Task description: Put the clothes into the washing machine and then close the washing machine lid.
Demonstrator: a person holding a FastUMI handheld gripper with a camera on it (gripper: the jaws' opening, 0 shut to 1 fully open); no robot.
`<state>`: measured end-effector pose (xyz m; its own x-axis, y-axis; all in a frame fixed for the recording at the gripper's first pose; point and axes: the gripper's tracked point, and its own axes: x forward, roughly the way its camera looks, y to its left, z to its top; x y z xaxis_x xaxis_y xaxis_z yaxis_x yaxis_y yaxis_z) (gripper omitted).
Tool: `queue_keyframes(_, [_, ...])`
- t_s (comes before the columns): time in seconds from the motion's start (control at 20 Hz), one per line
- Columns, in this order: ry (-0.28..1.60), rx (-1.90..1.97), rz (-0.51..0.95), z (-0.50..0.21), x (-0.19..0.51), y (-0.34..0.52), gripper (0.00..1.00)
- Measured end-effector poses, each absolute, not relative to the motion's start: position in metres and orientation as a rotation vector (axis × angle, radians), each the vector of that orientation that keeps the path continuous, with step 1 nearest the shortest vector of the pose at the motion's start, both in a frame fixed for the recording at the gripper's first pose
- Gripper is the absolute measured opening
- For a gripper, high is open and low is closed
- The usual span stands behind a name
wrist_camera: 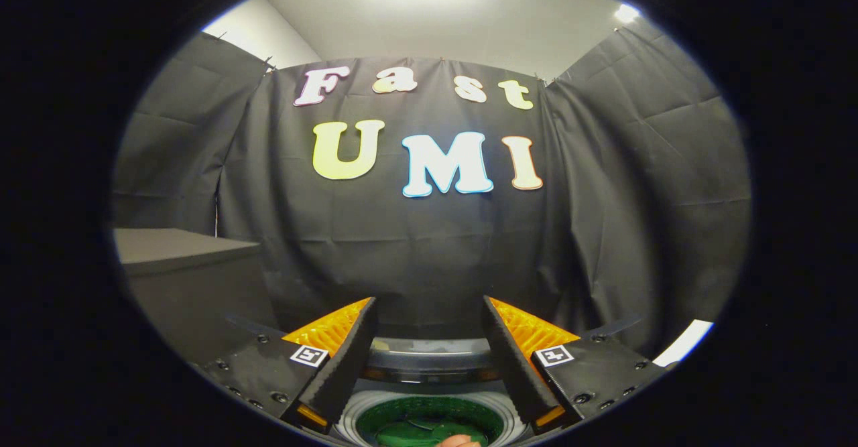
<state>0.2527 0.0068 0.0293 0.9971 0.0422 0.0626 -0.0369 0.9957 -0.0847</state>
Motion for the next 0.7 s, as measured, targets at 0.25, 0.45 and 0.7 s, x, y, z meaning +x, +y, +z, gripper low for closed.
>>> queue_keyframes(0.25, [-0.076,-0.068,0.057,-0.018,0.174,0.010,0.96])
queue_keyframes(0.45, [-0.076,-0.095,0.007,-0.042,0.110,-0.003,0.98])
queue_keyframes(0.7, [-0.084,-0.063,0.013,-0.055,0.039,-0.003,0.97])
